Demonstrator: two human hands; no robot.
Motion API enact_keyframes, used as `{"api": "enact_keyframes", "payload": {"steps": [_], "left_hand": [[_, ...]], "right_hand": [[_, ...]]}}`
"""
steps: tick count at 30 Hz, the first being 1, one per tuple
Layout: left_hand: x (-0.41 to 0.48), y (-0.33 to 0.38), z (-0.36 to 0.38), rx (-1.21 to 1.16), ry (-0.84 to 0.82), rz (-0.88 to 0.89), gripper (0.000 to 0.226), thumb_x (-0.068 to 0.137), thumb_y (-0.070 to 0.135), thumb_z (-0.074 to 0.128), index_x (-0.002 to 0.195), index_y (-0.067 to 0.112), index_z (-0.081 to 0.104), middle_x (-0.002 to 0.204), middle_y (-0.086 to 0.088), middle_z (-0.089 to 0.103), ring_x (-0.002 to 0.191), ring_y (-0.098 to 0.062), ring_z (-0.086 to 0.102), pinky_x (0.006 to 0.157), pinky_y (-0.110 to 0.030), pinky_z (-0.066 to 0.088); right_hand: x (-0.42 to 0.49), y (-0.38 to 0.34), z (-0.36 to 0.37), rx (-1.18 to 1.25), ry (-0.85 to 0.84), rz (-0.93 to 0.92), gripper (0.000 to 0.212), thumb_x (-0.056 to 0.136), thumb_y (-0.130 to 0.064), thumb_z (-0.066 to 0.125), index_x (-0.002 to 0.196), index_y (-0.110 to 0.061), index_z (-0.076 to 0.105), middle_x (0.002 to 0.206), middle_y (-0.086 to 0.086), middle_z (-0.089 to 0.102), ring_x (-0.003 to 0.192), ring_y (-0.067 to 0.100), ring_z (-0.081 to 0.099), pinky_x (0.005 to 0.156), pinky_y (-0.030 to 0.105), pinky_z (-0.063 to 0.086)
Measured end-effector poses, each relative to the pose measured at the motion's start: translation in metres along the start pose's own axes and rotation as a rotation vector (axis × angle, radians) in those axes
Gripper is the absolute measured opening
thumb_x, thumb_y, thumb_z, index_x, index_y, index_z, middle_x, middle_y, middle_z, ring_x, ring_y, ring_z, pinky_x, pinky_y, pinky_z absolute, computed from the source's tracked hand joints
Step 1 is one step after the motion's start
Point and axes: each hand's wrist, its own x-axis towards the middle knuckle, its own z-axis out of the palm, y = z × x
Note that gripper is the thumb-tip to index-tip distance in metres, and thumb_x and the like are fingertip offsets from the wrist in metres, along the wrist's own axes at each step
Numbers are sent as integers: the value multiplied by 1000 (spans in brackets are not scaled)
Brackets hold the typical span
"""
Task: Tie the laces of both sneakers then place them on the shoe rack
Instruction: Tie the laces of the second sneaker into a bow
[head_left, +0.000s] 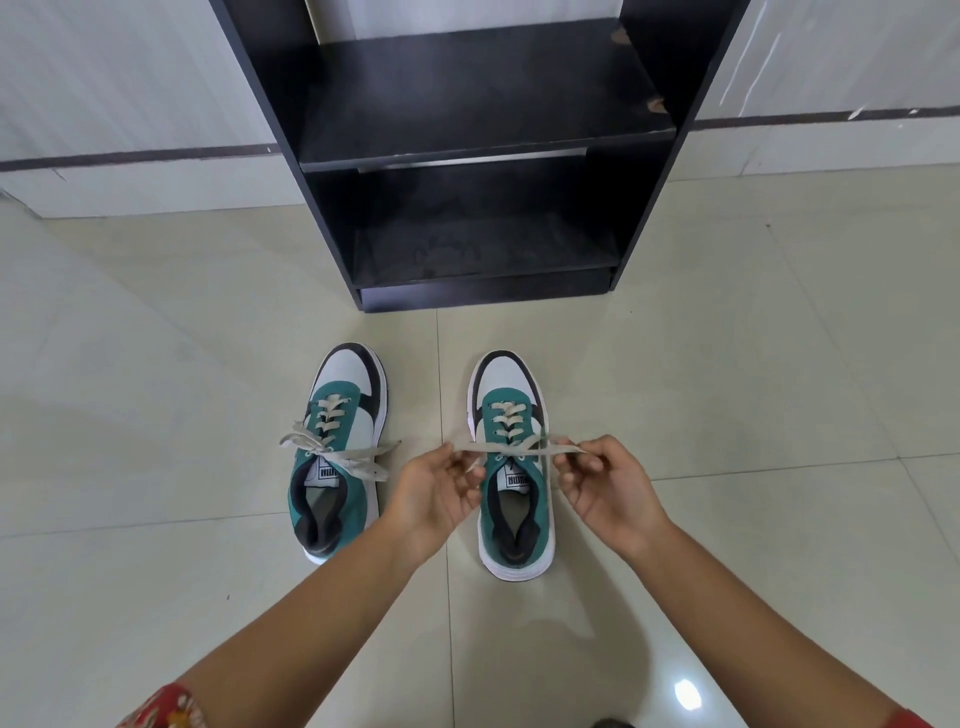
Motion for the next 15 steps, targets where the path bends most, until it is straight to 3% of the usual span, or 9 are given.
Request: {"api": "enact_keyframes", "payload": {"steps": [3,6,8,11,15], "left_hand": [[2,0,-8,-63,-21,-14,28,98,20,35,79,11,53,69,-2,56,47,-9,54,39,-16,41],[5,-4,-5,-24,-34,11,33,98,20,32,81,10,59,61,2,60,42,-8,47,37,-15,37],[10,-3,-2,52,-16,25,31,98,20,29,74,15,47,54,7,52,37,-7,35,37,-16,32],[16,3,4,340,56,110,28,97,17,27,70,19,35,49,8,39,39,-8,24,41,-20,26],[16,6,8,827,93,355,18,97,8,31,84,14,41,67,1,45,53,-11,35,48,-22,29]], "right_hand": [[-2,5,-5,122,-44,44,14,63,-14,62,50,-10,58,59,-1,60,51,8,61,41,14,46],[-1,8,2,178,-81,75,32,75,-14,49,45,-18,39,61,1,63,41,8,53,34,14,39],[0,6,10,81,-46,57,35,84,-14,42,50,-20,35,52,-3,52,41,9,49,36,15,41],[7,3,14,9,36,34,34,88,-12,37,56,-19,30,47,-4,43,42,11,46,38,17,42],[9,-2,14,22,124,36,34,88,-9,35,56,-17,29,44,-2,41,40,12,45,36,17,41]]}}
